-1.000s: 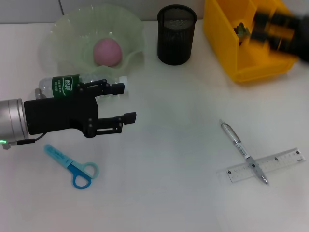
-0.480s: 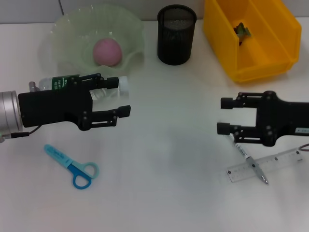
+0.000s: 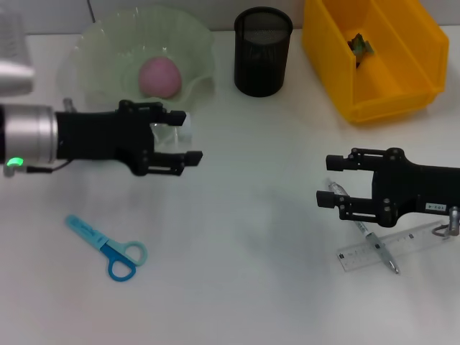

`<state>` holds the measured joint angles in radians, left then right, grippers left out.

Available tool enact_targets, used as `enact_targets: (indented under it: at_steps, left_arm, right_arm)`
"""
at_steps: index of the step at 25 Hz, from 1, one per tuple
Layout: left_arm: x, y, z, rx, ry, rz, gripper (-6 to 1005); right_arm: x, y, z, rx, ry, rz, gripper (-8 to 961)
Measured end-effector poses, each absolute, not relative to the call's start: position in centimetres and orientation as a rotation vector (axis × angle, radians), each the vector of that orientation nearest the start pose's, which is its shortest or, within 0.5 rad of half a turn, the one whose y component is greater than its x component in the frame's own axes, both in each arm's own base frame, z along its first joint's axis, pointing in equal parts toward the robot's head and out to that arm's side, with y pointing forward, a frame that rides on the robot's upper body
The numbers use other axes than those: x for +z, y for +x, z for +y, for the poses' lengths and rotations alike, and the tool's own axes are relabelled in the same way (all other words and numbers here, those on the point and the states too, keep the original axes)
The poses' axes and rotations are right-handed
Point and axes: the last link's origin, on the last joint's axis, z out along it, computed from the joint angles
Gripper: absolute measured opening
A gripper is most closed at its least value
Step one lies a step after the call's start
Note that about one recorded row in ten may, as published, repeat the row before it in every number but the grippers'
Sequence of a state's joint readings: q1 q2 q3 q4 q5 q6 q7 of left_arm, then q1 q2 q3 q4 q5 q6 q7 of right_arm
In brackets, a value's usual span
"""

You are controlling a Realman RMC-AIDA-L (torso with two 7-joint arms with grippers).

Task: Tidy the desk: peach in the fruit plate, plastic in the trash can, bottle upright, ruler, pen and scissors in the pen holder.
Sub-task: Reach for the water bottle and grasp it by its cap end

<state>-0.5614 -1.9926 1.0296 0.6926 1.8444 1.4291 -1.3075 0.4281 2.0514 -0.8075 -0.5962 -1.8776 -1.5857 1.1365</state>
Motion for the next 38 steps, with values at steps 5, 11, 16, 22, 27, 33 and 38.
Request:
enact_targets:
  at_steps: [5, 11, 16, 22, 27, 33, 38]
  left_arm:
    - [0.2, -22.1, 37.9, -0.26, -2.834, -0.251, 769]
    - [-0.8, -19.5, 40.2, 0.068, -2.836, -0.135, 769]
    - [-1.8, -18.6, 41.0, 0.242, -2.817, -0.07, 769]
    - [-2.8, -18.4, 41.5, 0.423, -2.77, -0.002, 769]
    - [-3.6, -18.3, 41.8, 0.503, -2.728, 0.051, 769]
    - [-4.2, -18.3, 41.6, 0.535, -2.717, 0.098, 769]
    - [-4.6, -18.4, 41.5, 0.552, -2.718, 0.119, 769]
  right_arm:
    - [-1.3, 29.0, 29.8, 0.676, -2.715, 0.439, 653]
    - [-1.7, 29.4, 29.6, 0.675, -2.702, 0.473, 653]
    - [-1.6, 29.6, 29.5, 0.68, -2.688, 0.489, 652]
    - [-1.7, 29.7, 29.4, 0.689, -2.676, 0.498, 652]
    - [-1.6, 29.7, 29.4, 0.693, -2.669, 0.5, 653]
    - [-1.6, 29.7, 29.4, 0.693, -2.669, 0.501, 653]
    - [-1.6, 29.7, 29.4, 0.696, -2.669, 0.506, 653]
